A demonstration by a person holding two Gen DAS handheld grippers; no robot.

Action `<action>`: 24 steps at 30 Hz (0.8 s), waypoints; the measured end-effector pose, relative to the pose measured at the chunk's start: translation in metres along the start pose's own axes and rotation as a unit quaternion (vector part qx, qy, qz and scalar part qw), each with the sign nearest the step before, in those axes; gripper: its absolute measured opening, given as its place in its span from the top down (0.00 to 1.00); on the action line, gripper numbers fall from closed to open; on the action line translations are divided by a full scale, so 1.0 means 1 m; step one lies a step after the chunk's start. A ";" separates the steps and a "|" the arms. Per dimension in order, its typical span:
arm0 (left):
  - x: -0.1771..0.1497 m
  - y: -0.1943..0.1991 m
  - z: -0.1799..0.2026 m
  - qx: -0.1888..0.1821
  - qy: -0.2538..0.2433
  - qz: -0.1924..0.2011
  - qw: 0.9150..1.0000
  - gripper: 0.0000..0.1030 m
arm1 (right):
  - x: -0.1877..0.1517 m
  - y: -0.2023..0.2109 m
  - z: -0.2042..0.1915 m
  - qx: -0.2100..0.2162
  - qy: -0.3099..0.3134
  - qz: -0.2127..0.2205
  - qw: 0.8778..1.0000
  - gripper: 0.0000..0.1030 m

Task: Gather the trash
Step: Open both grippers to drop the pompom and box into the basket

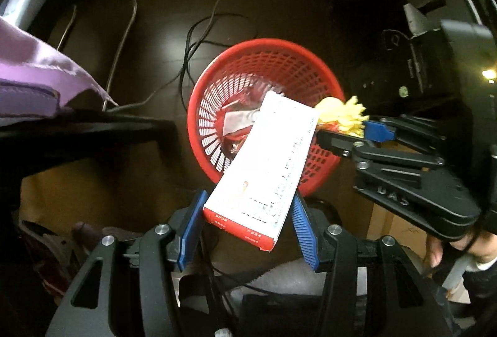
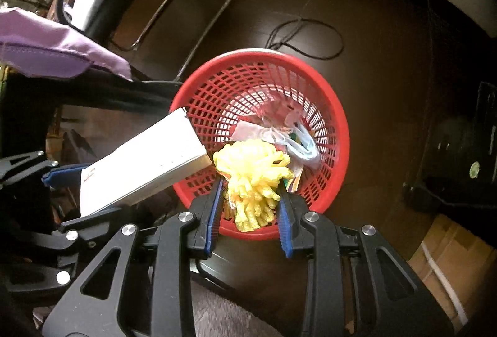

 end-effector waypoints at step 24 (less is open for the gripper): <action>-0.001 -0.001 -0.005 -0.011 0.058 0.002 0.998 0.18 | 0.009 0.005 0.016 -0.002 -0.062 -0.009 0.998 0.31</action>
Point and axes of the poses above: each gripper's, at about its wrist camera, not at the fingertips, and y roughly against the way its jaws point, z to its right, x to its top, the point moved 3 cm from there along -y, roughly the way its jaws point, and after that the axes turned 4 degrees about y, right-handed, at the moved point
